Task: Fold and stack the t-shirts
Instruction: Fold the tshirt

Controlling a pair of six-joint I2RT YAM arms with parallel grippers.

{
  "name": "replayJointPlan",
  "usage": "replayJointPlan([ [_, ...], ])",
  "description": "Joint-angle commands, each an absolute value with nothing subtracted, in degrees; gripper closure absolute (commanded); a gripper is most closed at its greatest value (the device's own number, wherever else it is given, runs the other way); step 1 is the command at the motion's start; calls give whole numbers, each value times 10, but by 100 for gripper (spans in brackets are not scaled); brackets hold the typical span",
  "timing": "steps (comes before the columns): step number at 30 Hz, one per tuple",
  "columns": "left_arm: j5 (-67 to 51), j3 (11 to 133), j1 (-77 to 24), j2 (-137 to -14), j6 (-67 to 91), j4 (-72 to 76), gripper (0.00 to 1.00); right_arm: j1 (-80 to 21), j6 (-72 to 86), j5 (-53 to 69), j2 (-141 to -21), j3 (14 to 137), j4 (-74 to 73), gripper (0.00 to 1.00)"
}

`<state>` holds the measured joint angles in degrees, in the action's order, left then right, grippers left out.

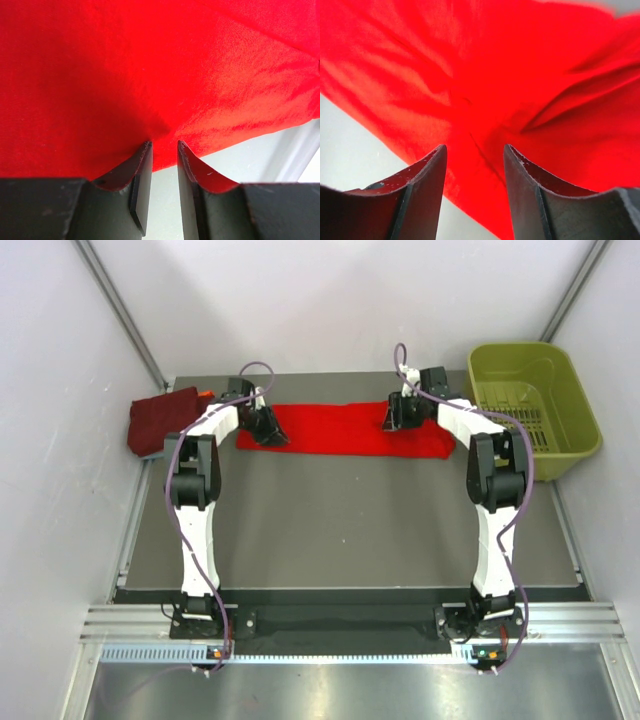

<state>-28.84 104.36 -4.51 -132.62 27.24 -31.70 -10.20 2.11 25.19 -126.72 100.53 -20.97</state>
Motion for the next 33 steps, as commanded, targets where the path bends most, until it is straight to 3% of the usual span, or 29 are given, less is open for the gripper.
replayJointPlan([
  [1,-273,1038,-46,-1304,262,-336,67,-101,41,272,-1245,991,-198,51],
  [21,-244,1016,-47,-1281,244,-345,67,-105,58,232,-1360,1174,-127,48],
  [28,-247,1010,-47,-1279,246,-341,67,-113,47,234,-1324,1237,-106,47],
  [33,-250,1013,-49,-1276,250,-338,67,-113,58,246,-1260,1178,-133,47],
])
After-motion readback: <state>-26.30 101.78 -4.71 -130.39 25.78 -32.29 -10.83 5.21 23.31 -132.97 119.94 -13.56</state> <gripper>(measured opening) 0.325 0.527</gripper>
